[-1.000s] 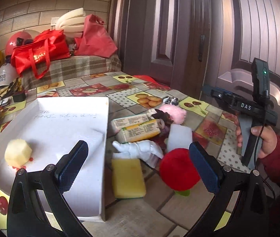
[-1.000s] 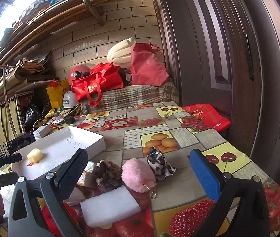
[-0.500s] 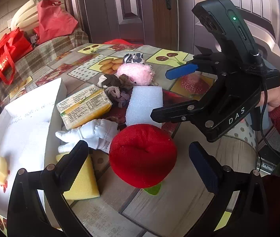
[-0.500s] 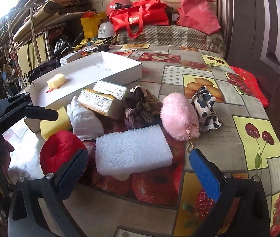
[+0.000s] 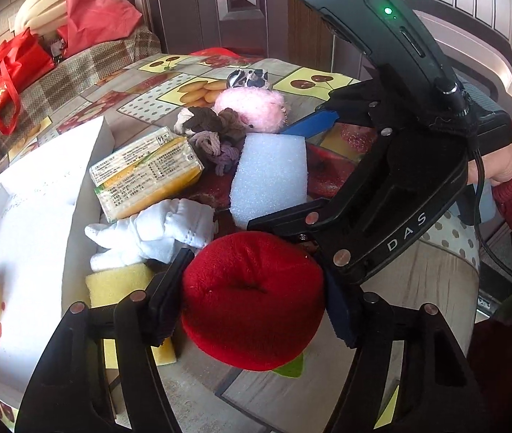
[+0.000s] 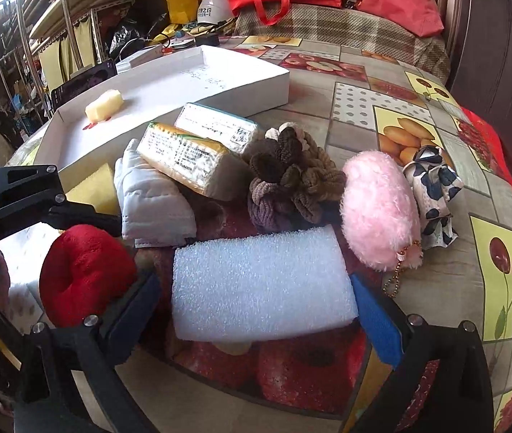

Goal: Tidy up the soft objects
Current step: 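Grasp the red plush apple with the left tool while the right tool grasps another white foam sheet, then carry the plush apple onto the yellow sponge in the box while the right tool drops the foam sheet in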

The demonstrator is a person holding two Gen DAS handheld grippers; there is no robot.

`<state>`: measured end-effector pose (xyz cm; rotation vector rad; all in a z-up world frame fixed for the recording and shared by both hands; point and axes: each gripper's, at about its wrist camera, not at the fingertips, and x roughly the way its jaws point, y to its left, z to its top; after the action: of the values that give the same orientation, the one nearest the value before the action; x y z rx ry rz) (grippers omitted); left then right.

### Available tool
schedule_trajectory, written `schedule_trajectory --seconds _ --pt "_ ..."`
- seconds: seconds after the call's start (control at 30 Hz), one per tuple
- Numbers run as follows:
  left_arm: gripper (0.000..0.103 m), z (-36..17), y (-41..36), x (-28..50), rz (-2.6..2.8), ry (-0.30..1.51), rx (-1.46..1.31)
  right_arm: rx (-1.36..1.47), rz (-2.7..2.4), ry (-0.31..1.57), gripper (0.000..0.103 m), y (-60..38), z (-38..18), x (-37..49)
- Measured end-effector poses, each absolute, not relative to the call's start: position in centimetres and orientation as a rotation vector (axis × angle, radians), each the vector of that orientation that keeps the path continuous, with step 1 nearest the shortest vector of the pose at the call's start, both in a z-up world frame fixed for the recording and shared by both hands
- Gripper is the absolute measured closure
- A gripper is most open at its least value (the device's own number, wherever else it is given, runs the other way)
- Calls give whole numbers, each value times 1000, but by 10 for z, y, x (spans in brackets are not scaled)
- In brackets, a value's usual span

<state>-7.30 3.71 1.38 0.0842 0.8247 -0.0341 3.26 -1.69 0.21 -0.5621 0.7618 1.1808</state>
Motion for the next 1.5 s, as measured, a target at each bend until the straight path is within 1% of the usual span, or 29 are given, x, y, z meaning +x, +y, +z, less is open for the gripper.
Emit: schedule_trajectory --seconds 0.03,0.23,0.53,0.63,0.77,1.03,1.23,1.4,1.5 --pt "37 15 37 -74 -36 818 86 -560 1187 755 13 -19 3 31" --pt "39 24 38 -83 -13 752 84 -523 1195 663 13 -39 13 19" --pt "39 48 40 -120 115 526 102 -161 1021 326 13 -98 62 20" --pt "39 56 42 -130 179 433 111 -66 940 260 13 -102 66 24" --pt "39 61 54 -139 237 368 81 -1 883 226 13 -104 69 27" --pt "39 64 82 -151 290 320 -50 -22 886 209 13 -92 67 13" --pt "39 63 84 -155 341 311 0 -54 933 193 13 -75 66 -4" --pt "39 58 102 -157 430 324 69 -66 954 193 13 -66 66 -10" --pt "39 55 122 -162 444 326 17 -55 953 194 13 -62 66 -11"
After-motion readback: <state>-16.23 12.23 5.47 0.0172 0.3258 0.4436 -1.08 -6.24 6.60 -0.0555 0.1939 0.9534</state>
